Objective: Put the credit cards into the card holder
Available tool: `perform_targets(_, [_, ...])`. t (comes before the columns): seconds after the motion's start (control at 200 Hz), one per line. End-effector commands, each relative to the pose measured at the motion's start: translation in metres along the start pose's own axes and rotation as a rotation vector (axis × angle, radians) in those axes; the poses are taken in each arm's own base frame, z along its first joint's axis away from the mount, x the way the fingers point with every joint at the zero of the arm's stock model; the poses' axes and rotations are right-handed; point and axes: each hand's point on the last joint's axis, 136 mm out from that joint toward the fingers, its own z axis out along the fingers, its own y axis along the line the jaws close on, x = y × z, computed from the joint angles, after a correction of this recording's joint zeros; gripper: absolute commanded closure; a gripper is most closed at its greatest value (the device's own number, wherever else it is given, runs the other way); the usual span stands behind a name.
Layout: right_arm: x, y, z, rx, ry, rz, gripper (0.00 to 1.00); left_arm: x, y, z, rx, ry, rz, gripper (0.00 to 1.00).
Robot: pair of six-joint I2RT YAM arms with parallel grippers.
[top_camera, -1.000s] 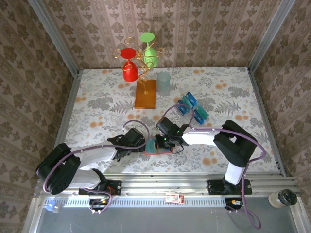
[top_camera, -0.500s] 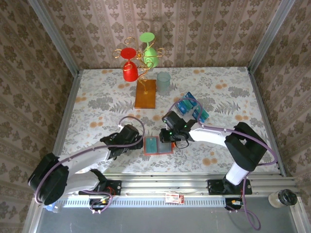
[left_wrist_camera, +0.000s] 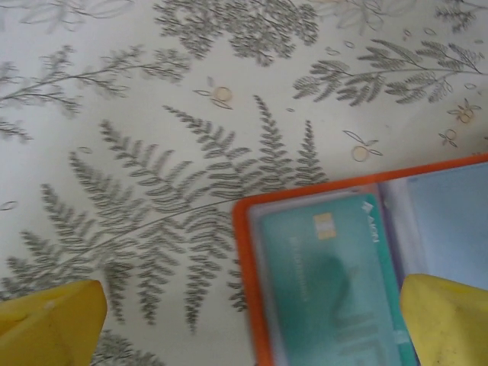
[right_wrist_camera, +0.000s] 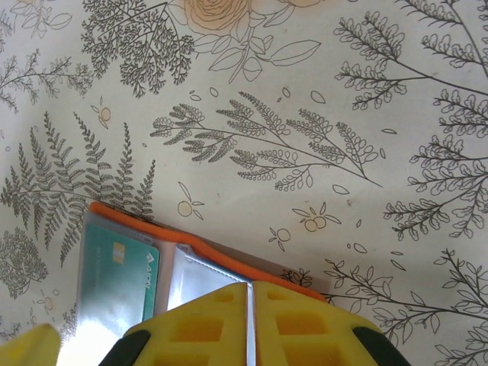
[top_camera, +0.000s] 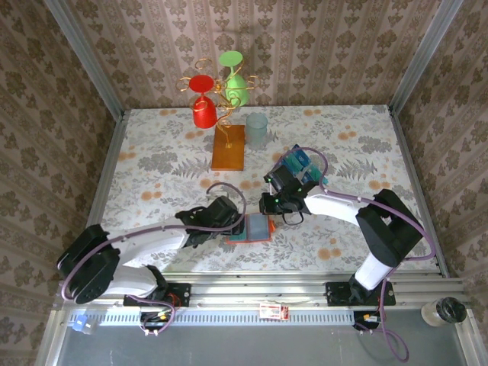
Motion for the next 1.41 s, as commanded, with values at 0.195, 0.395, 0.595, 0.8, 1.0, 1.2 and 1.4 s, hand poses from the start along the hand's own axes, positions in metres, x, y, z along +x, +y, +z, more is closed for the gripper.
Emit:
perform_targets(0.195, [0.023, -0.008, 0.006, 0.001, 0.076, -0.004, 0.91, -0.008, -0.028, 0.006, 0.052, -0.028, -0.024, 0.00])
perform_targets(0.395, [0.034, -0.016, 0.015, 0.014, 0.107, 0.006, 0.92, 0.000, -0.029, 0.009, 0.059, -0.016, -0.021, 0.00])
perform_targets(0.595, [0.041, -0.018, 0.022, 0.008, 0.134, 0.017, 0.92, 0.006, -0.029, 0.014, 0.056, -0.003, -0.014, 0.00])
perform_targets(0.8, [0.046, -0.018, 0.028, -0.013, 0.150, 0.041, 0.93, 0.010, -0.031, 0.019, 0.054, 0.007, 0.006, 0.00])
perform_targets(1.0, [0.048, -0.014, 0.033, -0.040, 0.158, 0.065, 0.93, 0.014, -0.031, 0.023, 0.048, 0.016, 0.023, 0.00])
perform_targets(1.2, [0.049, -0.014, 0.032, -0.041, 0.158, 0.066, 0.93, 0.019, -0.027, 0.027, 0.037, 0.024, 0.030, 0.00])
perform_targets(1.4, [0.047, -0.013, 0.032, -0.047, 0.153, 0.071, 0.93, 0.026, -0.021, 0.032, 0.015, 0.039, 0.040, 0.00])
